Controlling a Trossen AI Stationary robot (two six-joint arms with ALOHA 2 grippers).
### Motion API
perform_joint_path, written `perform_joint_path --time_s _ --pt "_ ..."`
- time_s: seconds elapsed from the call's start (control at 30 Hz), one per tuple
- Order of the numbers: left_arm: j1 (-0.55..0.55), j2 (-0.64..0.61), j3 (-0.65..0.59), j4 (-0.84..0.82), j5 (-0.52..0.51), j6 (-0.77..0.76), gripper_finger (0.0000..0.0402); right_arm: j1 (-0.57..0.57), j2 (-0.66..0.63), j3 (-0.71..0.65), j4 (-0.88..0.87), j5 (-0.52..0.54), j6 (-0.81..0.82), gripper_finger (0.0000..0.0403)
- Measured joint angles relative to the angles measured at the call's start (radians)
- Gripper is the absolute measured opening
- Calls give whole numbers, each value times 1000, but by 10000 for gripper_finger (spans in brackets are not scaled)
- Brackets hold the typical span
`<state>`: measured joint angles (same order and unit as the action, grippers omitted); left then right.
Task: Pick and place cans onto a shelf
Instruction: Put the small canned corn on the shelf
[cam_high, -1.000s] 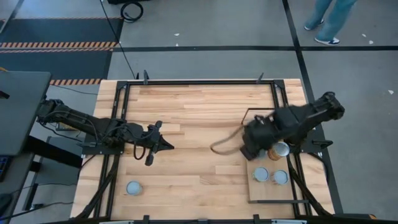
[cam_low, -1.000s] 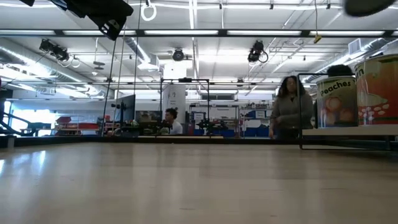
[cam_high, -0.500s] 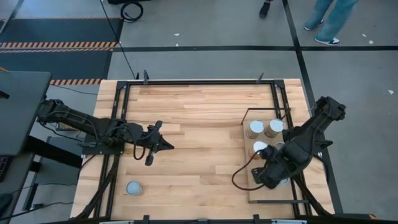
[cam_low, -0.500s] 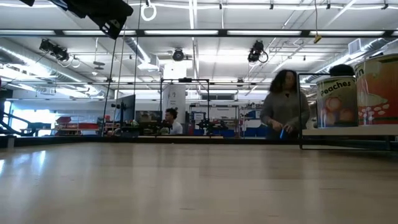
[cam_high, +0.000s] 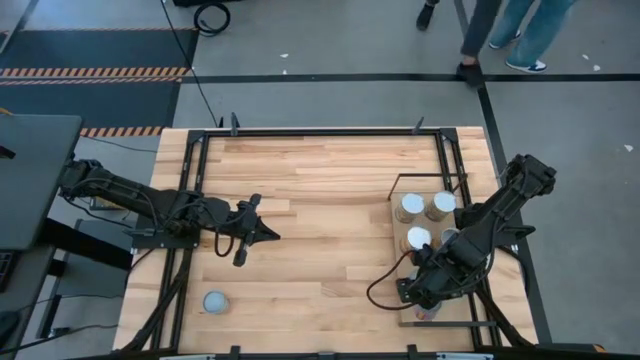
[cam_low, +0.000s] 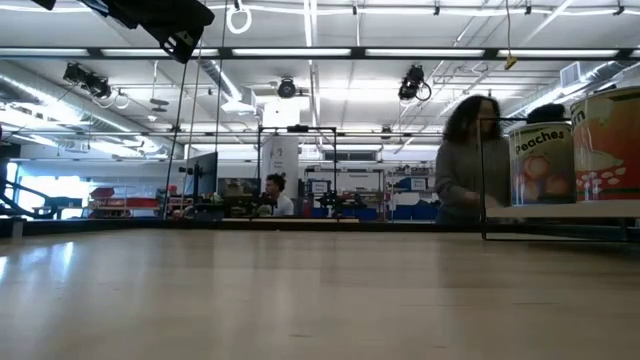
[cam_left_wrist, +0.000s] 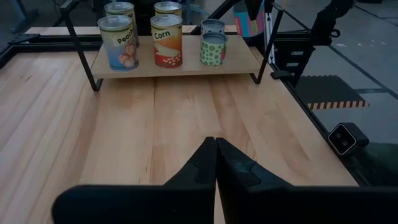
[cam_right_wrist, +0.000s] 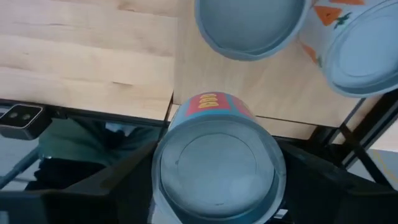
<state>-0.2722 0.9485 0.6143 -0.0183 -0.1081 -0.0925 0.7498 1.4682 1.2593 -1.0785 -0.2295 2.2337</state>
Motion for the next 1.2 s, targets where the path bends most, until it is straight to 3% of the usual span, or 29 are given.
perform_joint_path --time_s 1.2 --pt "0 0 0 0 0 3 11 -30 3 -148 74 52 33 297"
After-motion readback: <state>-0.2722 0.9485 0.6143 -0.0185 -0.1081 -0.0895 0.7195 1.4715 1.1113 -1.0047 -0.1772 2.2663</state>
